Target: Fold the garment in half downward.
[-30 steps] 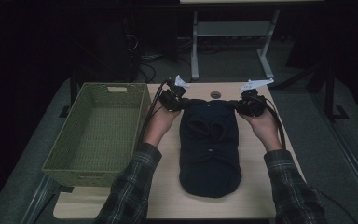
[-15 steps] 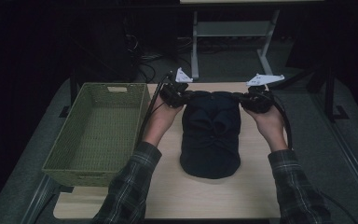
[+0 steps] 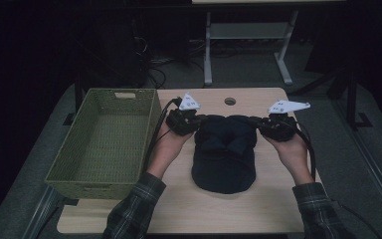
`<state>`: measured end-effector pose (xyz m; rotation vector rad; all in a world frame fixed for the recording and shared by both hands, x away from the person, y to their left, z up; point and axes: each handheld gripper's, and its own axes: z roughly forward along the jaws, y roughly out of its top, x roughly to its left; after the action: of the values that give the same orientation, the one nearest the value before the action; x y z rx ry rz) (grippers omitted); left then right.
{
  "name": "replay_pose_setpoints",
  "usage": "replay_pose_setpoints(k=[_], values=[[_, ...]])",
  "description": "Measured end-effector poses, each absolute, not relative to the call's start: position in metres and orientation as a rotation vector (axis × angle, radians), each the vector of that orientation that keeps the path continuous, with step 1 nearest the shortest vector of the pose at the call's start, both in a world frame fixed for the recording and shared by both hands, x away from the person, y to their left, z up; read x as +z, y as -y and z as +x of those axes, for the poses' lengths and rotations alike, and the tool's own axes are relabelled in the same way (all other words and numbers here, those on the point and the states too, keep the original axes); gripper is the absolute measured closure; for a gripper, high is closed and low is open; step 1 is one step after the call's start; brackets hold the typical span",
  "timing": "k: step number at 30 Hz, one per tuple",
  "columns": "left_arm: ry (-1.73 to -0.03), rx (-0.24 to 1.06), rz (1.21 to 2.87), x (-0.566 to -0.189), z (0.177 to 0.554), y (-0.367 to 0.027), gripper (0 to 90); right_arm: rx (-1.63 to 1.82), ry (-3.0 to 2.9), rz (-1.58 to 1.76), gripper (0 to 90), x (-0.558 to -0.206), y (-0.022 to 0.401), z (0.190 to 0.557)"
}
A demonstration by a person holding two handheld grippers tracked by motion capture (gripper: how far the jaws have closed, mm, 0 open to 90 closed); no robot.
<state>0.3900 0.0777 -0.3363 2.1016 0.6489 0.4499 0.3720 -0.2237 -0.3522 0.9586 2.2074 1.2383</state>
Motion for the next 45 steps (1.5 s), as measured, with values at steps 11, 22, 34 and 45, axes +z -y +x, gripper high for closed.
replay_pose_setpoints(k=[11, 22, 34, 45], values=[[-0.641, 0.407, 2.129, -0.355, 0.381, -0.081, 85.6, 1.248, -2.247, 0.970, 82.9, -0.370, 0.224, 0.358], [-0.640, 0.344, 2.150, -0.374, 0.368, -0.083, 85.2, 1.273, -2.273, 1.002, 81.7, -0.384, 0.225, 0.343], [-0.611, 0.293, 2.161, -0.383, 0.352, -0.089, 84.3, 1.315, -2.312, 0.991, 81.2, -0.400, 0.227, 0.323], [-0.616, 0.233, 2.160, -0.396, 0.328, -0.097, 82.9, 1.334, -2.365, 0.982, 78.3, -0.414, 0.223, 0.302]])
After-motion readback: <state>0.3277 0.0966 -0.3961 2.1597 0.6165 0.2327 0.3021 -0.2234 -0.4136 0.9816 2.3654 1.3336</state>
